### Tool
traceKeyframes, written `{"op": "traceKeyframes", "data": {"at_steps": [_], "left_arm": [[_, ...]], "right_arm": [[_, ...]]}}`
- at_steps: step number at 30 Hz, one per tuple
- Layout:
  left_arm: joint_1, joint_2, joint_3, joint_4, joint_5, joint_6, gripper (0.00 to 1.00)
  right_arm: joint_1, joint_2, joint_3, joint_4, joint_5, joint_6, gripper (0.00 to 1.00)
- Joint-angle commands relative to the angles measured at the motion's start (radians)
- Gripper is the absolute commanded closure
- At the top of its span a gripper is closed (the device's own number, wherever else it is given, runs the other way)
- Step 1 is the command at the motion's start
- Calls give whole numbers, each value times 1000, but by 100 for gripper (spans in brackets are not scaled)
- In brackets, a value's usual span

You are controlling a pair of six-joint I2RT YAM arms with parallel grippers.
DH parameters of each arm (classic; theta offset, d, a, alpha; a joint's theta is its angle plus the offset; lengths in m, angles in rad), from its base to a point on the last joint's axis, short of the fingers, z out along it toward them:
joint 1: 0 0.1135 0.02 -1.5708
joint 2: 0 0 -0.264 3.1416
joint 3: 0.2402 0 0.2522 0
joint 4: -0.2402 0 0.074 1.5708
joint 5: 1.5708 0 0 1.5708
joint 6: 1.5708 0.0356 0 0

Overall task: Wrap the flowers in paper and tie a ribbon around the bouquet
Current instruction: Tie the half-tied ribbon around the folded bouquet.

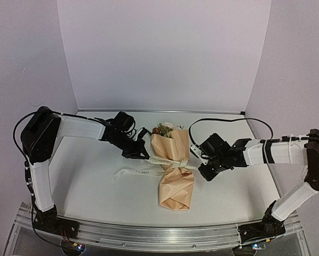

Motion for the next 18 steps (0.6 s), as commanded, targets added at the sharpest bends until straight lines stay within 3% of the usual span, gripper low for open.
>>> {"op": "traceKeyframes", "data": {"at_steps": [1,18], "left_arm": [[24,-70,-11,2,-15,10,100],[72,-118,-83,18,-26,14,100]], "right_arm": [[7,-2,-7,-23,41,-6,100],[75,72,40,-86,79,11,100]]}}
